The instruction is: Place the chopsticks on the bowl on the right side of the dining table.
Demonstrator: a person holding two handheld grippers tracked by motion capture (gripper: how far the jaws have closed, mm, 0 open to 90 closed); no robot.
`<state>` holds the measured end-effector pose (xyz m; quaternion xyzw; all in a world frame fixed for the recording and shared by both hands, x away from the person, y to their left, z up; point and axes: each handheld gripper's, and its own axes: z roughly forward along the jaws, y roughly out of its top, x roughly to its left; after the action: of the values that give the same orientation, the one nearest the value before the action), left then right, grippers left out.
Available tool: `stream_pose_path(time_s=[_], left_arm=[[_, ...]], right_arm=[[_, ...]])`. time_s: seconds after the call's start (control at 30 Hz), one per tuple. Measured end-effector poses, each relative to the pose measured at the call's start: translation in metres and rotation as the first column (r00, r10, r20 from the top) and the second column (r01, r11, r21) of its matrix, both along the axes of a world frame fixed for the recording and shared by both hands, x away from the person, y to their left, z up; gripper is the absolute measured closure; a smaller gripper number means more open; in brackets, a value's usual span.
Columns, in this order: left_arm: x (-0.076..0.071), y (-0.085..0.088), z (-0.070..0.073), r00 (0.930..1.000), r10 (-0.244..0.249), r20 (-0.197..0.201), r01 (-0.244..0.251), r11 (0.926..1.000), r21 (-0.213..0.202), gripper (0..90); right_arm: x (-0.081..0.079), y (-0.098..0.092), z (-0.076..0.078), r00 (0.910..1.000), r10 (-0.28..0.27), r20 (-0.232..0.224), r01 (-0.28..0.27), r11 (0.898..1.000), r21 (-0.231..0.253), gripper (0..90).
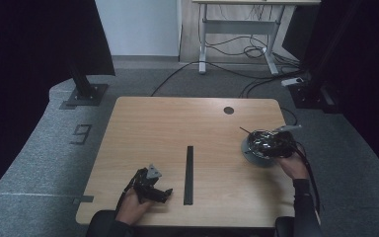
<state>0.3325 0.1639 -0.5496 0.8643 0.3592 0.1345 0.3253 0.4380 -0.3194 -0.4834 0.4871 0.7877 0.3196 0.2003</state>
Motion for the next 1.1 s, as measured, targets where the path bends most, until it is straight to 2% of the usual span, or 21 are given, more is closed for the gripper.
stream_pose_path(time_s=[0.2, 0.23, 0.4, 0.6, 0.83, 1.1], left_arm=[[0.0, 0.0, 0.0, 1.0, -0.001, 0.0, 0.001, 1.0, 0.001, 0.3], [0.0, 0.0, 0.0, 1.0, -0.001, 0.0, 0.001, 1.0, 0.001, 0.3], [0.0, 0.0, 0.0, 1.0, -0.002, 0.0, 0.002, 1.0, 0.002, 0.3], [0.0, 0.0, 0.0, 1.0, -0.002, 0.0, 0.002, 1.0, 0.003, 0.3], [0.0, 0.0, 0.0, 1.0, -0.003, -0.001, 0.003, 1.0, 0.003, 0.3], [0.0, 0.0, 0.0, 1.0, -0.002, 0.0, 0.002, 1.0, 0.002, 0.3]], right_arm=[[0.015, 0.014, 0.0, 0.9998, -0.006, -0.021, 0.006, 1.0, -0.004, 19.8], [0.022, 0.019, 0.0, 0.9995, -0.018, -0.024, 0.018, 1.0, 0.002, 19.8], [0.035, 0.026, -0.002, 0.9985, -0.039, -0.039, 0.039, 0.999, -0.006, 19.6], [0.046, 0.038, -0.006, 0.9982, -0.019, -0.056, 0.017, 0.999, -0.037, 19.6], [0.051, 0.049, -0.013, 0.9968, 0.009, -0.079, -0.012, 0.999, -0.041, 19.6], [0.042, 0.057, -0.015, 0.9962, 0.043, -0.075, -0.046, 0.998, -0.046, 19.5]])
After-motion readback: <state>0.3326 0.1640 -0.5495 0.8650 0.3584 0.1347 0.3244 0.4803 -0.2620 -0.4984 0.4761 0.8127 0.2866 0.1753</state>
